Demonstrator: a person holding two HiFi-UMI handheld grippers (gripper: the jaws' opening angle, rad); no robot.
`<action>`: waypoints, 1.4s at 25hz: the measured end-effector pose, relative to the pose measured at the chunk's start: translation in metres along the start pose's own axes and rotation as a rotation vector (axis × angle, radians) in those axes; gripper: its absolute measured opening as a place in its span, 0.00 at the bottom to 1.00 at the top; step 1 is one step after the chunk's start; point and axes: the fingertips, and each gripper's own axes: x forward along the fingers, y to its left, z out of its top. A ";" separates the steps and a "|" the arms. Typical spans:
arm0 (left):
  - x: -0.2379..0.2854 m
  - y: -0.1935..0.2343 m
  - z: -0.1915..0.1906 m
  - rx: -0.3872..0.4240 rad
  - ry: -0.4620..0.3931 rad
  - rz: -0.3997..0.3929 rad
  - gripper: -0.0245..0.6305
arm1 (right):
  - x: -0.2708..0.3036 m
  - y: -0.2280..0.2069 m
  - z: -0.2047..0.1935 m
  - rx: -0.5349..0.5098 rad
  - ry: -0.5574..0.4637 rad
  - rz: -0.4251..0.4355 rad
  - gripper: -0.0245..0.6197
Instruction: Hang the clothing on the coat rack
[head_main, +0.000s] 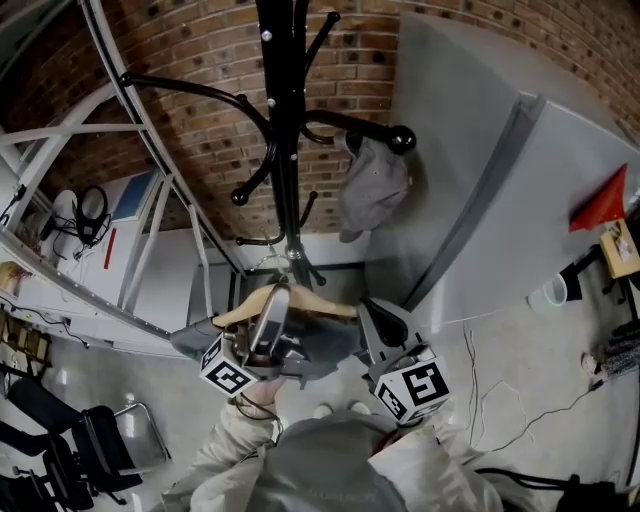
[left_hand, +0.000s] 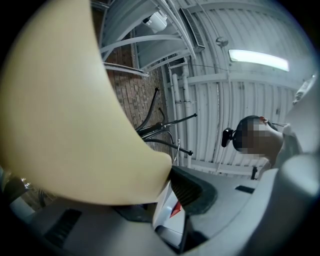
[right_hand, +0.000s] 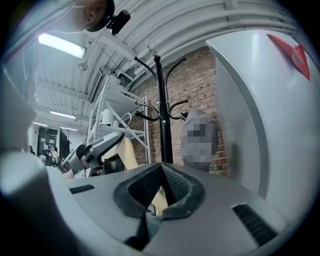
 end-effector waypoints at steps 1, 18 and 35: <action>0.000 0.001 0.002 -0.001 0.000 -0.001 0.21 | 0.000 0.000 0.001 -0.001 -0.002 -0.004 0.08; 0.024 0.010 0.038 -0.013 -0.032 -0.050 0.21 | 0.011 -0.005 0.009 -0.007 -0.040 -0.051 0.08; 0.053 0.026 0.068 0.024 -0.071 -0.083 0.21 | 0.022 -0.020 0.015 -0.021 -0.050 -0.080 0.08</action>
